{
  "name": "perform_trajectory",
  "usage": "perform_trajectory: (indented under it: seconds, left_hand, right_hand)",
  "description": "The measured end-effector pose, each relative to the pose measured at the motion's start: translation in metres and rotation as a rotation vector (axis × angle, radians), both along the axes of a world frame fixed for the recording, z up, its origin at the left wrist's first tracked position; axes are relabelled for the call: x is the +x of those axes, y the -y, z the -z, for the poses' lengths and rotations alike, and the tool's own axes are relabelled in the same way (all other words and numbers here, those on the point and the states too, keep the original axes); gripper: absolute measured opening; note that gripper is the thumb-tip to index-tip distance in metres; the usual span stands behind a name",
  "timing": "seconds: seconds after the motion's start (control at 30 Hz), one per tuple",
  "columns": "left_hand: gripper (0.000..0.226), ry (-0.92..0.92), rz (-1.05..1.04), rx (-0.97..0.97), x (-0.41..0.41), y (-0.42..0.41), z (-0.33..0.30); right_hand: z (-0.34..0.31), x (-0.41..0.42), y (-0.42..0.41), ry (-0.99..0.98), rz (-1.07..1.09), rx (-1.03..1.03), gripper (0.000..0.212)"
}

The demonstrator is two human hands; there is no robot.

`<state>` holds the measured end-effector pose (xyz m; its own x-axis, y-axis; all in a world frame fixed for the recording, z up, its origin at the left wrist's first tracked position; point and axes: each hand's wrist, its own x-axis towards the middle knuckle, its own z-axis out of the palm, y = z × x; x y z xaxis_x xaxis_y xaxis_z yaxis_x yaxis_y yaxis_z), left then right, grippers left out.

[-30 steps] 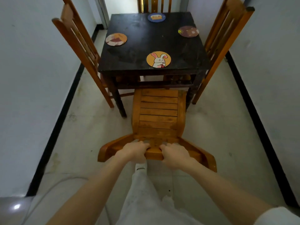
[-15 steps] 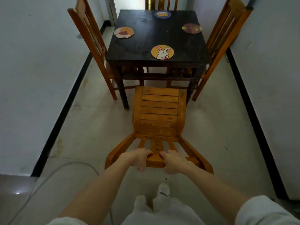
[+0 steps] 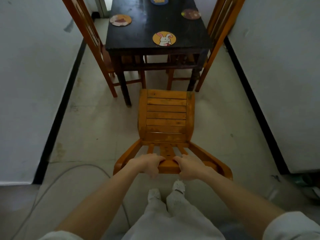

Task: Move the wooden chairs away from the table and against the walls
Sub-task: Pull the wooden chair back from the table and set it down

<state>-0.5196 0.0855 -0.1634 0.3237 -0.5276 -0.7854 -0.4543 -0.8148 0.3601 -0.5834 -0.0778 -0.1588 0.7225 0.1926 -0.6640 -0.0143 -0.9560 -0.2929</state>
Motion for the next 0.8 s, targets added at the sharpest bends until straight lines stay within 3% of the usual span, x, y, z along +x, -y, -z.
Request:
perform_trajectory:
  seconds: [0.8]
  left_hand:
    - [0.069,-0.103,-0.087,0.080,-0.079,0.019,-0.069]
  right_hand:
    - [-0.059,-0.061,0.026,-0.117,-0.156,0.115,0.026]
